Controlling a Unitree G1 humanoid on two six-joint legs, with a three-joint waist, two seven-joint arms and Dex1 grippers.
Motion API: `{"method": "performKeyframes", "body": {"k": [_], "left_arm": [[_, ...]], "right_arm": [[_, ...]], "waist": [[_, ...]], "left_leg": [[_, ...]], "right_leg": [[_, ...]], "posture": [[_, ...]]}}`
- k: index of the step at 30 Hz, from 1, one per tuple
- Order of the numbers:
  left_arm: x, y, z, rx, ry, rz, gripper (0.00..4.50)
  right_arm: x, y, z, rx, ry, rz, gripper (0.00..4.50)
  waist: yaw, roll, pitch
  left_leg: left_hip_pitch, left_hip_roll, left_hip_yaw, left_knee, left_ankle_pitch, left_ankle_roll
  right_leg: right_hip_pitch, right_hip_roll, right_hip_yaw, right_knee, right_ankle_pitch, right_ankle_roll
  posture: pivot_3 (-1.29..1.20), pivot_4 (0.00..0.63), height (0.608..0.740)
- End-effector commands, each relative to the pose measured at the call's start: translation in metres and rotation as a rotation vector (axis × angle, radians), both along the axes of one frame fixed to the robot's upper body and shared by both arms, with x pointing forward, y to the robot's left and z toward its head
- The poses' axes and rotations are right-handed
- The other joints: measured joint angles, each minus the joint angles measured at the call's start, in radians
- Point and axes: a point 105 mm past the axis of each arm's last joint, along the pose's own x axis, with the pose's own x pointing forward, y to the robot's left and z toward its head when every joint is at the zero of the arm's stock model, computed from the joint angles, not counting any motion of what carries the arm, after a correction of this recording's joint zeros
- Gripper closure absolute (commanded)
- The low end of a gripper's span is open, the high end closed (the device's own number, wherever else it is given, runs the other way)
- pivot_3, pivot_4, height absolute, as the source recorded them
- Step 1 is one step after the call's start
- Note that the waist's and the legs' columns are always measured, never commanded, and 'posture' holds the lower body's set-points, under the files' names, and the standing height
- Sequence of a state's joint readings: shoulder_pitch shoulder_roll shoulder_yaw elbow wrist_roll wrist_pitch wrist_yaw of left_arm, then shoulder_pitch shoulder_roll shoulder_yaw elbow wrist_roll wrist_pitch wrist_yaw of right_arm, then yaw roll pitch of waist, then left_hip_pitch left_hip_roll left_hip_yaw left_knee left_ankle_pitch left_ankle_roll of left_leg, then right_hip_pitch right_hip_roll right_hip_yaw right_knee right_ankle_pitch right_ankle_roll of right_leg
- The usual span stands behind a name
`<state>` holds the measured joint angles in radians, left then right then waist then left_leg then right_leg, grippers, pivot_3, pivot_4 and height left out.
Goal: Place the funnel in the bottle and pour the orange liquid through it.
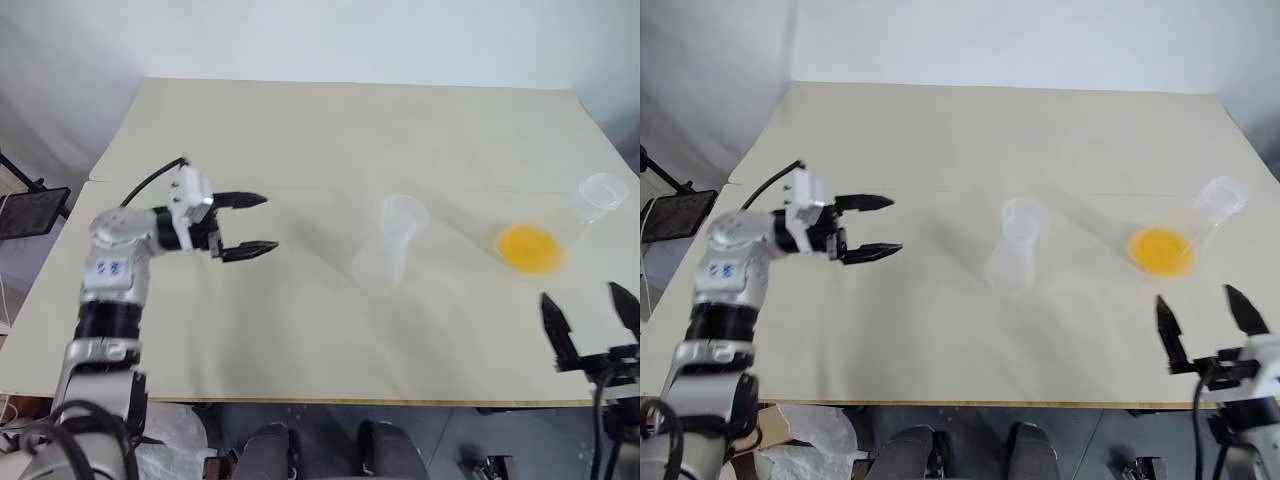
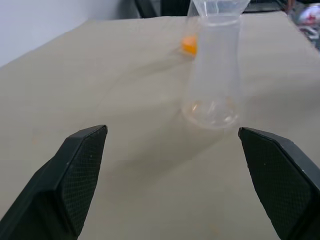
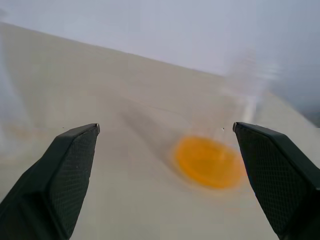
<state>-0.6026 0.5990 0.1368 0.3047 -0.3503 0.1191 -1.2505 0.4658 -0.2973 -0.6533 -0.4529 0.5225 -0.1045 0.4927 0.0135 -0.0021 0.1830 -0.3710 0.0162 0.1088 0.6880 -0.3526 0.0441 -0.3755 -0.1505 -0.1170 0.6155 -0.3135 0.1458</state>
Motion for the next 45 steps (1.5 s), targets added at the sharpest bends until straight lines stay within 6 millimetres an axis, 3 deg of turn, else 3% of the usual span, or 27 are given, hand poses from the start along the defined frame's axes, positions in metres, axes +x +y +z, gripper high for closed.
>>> {"method": "performKeyframes", "body": {"k": [1, 4, 8, 17, 28, 36, 45], "left_arm": [[-0.020, 0.007, -0.003, -0.052, 0.002, 0.026, 0.03], [-0.039, 0.007, -0.019, -0.060, 0.052, 0.043, 0.03], [-0.052, 0.004, -0.024, -0.076, 0.073, 0.065, 0.03], [-0.054, -0.002, -0.020, -0.109, 0.079, 0.070, 0.03], [-0.053, -0.011, -0.018, -0.117, 0.064, 0.037, 0.03], [-0.056, -0.016, -0.019, -0.125, 0.057, 0.032, 0.03], [-0.057, -0.017, -0.019, -0.134, 0.041, 0.051, 0.03]], "right_arm": [[-0.021, -0.026, -0.001, 0.011, -0.024, -0.124, 0.00], [-0.025, -0.035, -0.008, 0.026, -0.012, -0.151, 0.00], [-0.010, -0.035, -0.003, 0.050, -0.028, -0.127, 0.00], [0.059, -0.051, 0.033, 0.107, 0.006, -0.078, 0.00], [0.128, -0.063, 0.050, 0.151, 0.088, 0.006, 0.00], [0.155, -0.059, 0.058, 0.142, 0.095, 0.059, 0.00], [0.168, -0.055, 0.063, 0.157, 0.057, 0.093, 0.00]], "waist": [[0.000, 0.000, 0.000], [-0.007, 0.000, 0.000], [-0.015, 0.001, -0.001], [-0.017, 0.006, -0.003], [-0.017, 0.006, -0.003], [-0.016, 0.006, -0.003], [-0.017, 0.006, -0.003]], "left_leg": [[0.000, 0.000, 0.000, 0.000, 0.000, 0.000], [0.001, 0.001, 0.001, 0.000, 0.000, 0.000], [0.001, 0.001, 0.001, 0.000, 0.000, -0.001], [0.002, 0.001, 0.003, 0.000, 0.000, -0.001], [0.002, 0.001, 0.005, 0.000, 0.000, 0.000], [0.001, 0.001, 0.005, 0.000, 0.000, 0.000], [0.001, 0.001, 0.005, 0.000, 0.000, 0.000]], "right_leg": [[0.000, 0.000, 0.000, 0.000, 0.000, 0.000], [0.000, 0.000, 0.002, 0.001, 0.000, 0.000], [0.000, 0.000, 0.005, 0.001, 0.000, 0.000], [-0.002, 0.000, 0.007, 0.002, 0.000, -0.001], [-0.002, 0.000, 0.006, 0.001, 0.000, -0.001], [-0.002, 0.000, 0.006, 0.001, 0.000, 0.000], [-0.002, 0.000, 0.006, 0.000, 0.000, 0.000]], "posture": [[0.00, 0.150, 0.740], [0.00, 0.150, 0.740], [0.00, 0.150, 0.740], [0.00, 0.150, 0.740], [0.00, 0.150, 0.740], [0.00, 0.150, 0.740], [0.00, 0.150, 0.740]]}}
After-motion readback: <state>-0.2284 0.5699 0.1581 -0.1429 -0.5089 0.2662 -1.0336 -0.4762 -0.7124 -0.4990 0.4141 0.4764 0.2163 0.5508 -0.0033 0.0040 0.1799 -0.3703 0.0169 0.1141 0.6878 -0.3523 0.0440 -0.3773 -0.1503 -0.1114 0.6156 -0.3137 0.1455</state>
